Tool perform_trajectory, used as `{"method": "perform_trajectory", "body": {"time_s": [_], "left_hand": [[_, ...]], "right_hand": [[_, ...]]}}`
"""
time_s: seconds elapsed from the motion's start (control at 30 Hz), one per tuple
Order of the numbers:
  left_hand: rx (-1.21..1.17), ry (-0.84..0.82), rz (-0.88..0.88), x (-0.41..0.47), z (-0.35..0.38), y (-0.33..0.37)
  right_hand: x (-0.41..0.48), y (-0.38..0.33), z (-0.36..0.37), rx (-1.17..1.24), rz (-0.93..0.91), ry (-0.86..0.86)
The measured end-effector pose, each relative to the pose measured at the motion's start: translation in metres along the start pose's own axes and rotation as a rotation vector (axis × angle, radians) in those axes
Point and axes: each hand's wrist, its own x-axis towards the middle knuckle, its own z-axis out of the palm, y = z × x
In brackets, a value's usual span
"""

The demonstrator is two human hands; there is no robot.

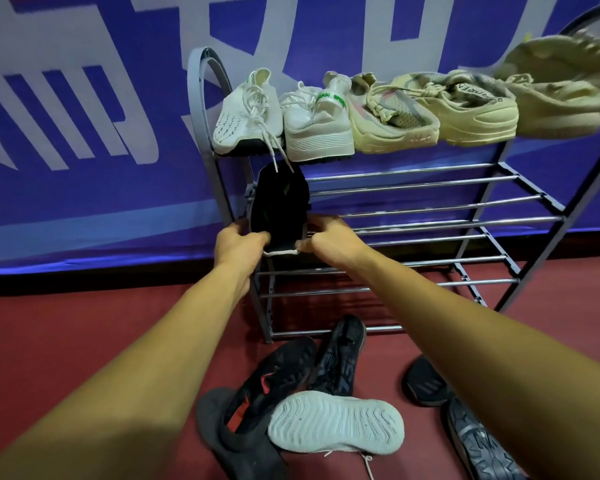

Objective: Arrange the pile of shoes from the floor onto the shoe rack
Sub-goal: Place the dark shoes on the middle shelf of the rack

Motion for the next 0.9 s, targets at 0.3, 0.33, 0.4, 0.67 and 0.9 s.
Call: {"method": "perform_trajectory", "body": {"time_s": [0.3, 0.33, 0.4, 0.67, 0.9], "left_hand": [[-0.027, -0.093, 0.023, -0.013, -0.010, -0.012], [-0.027, -0.092, 0.028, -0.015, -0.010, -0.013], [-0.018, -0.088, 0.028, -0.019, -0.012, -0.013], [0.149, -0.122, 0.052, -0.020, -0.022, -0.006], [0.219, -0.122, 0.055, -0.042, -0.009, -0.025]], "right_hand": [[-0.016, 0.002, 0.006, -0.134, -0.043, -0.015], [-0.017, 0.001, 0.008, -0.144, -0.034, -0.009], [-0.018, -0.003, 0.010, -0.148, -0.013, -0.001], [-0.059, 0.013, -0.034, -0.310, 0.022, -0.020], [-0.090, 0.056, -0.092, -0.374, 0.187, 0.031]]}}
